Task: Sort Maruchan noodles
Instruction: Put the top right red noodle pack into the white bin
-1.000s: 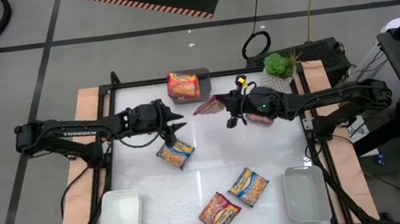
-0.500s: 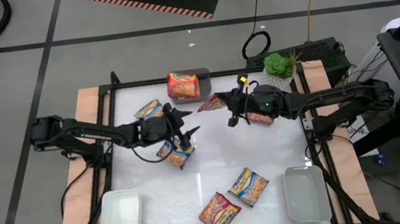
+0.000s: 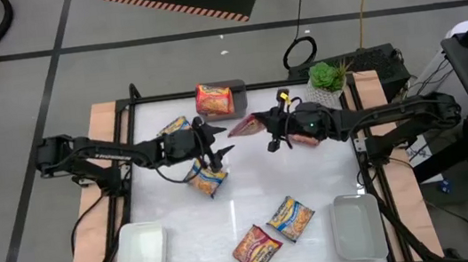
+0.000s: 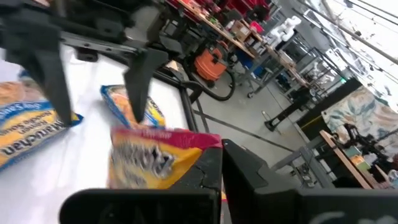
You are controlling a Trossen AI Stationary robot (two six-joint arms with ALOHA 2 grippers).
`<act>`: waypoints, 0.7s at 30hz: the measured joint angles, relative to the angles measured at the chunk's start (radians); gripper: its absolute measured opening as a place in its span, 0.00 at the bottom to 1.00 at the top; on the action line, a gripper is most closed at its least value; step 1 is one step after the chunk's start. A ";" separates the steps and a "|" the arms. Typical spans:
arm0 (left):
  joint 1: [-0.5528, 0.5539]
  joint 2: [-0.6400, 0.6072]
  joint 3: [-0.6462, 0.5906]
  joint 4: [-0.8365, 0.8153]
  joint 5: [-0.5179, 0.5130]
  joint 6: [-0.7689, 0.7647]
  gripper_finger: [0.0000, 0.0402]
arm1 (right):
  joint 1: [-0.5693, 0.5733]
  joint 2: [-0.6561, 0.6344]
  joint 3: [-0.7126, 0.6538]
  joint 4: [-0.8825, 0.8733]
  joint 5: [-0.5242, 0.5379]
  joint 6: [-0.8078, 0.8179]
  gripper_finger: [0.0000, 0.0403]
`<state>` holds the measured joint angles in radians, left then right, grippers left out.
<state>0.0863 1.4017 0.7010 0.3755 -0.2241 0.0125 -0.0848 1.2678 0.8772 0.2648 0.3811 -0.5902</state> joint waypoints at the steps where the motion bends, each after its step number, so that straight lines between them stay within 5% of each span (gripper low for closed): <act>1: 0.005 0.000 0.000 0.001 0.012 -0.004 0.78 | 0.003 0.000 0.000 -0.001 -0.020 0.001 0.00; 12: 0.021 0.039 -0.002 0.111 0.188 -0.015 0.78 | 0.037 0.001 0.000 0.012 -0.072 0.029 0.00; 21: 0.021 0.051 -0.001 0.116 0.194 -0.010 0.77 | 0.041 0.001 0.000 0.015 -0.073 0.029 0.00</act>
<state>0.1074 1.4530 0.7002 0.4915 -0.0299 0.0025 -0.0437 1.2686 0.8772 0.2794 0.3084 -0.5613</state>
